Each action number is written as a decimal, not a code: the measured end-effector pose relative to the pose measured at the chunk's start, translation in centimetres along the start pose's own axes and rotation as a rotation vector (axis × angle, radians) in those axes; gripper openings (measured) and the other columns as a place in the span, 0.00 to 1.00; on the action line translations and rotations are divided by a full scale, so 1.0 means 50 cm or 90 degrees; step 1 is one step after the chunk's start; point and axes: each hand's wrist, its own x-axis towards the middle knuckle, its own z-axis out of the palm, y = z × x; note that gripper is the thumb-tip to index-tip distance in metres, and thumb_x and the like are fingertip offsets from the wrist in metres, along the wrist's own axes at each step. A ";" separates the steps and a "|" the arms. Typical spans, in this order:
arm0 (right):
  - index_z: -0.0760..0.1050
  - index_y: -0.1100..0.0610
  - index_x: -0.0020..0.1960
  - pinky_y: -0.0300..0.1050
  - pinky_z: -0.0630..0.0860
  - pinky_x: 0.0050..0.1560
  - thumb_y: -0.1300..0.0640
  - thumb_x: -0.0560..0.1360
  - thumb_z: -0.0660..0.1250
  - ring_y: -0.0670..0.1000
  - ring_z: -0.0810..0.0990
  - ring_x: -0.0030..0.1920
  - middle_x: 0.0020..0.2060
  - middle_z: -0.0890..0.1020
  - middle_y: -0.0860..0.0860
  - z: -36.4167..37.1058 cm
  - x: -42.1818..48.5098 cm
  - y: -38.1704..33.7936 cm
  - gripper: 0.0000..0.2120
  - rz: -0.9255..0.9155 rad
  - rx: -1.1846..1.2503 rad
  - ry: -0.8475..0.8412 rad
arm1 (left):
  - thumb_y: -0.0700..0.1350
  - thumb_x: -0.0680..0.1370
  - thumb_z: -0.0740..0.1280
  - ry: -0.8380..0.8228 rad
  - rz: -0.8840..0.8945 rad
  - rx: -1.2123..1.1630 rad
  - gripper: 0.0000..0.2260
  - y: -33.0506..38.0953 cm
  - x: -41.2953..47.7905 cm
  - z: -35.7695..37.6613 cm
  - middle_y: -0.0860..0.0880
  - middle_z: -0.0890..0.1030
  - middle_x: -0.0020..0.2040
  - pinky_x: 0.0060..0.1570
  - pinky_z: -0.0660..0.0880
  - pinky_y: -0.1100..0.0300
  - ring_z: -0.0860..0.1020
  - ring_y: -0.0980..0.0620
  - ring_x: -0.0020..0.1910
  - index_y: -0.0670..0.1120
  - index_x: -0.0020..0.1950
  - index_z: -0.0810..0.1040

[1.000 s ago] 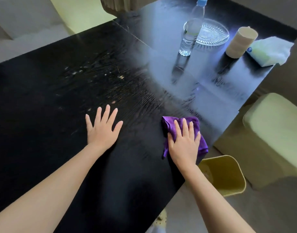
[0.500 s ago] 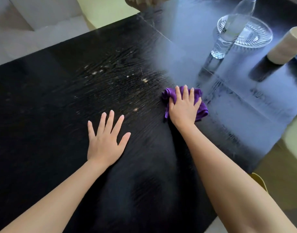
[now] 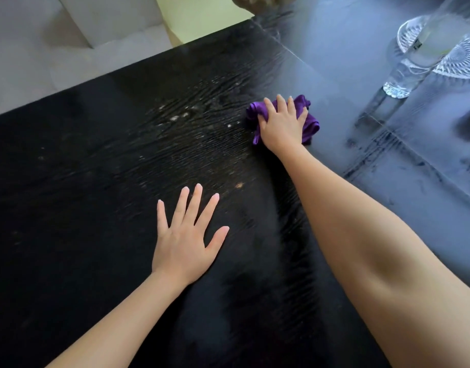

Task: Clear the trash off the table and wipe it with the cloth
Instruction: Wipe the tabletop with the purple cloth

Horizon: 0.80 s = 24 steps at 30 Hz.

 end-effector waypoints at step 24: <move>0.75 0.52 0.65 0.59 0.64 0.70 0.51 0.72 0.61 0.58 0.71 0.70 0.67 0.76 0.52 -0.022 -0.760 0.081 0.22 0.096 -0.041 0.087 | 0.64 0.74 0.35 -0.076 0.074 -0.002 0.34 -0.047 -0.179 -0.020 0.49 0.45 0.79 0.75 0.41 0.46 0.43 0.49 0.78 0.52 0.78 0.45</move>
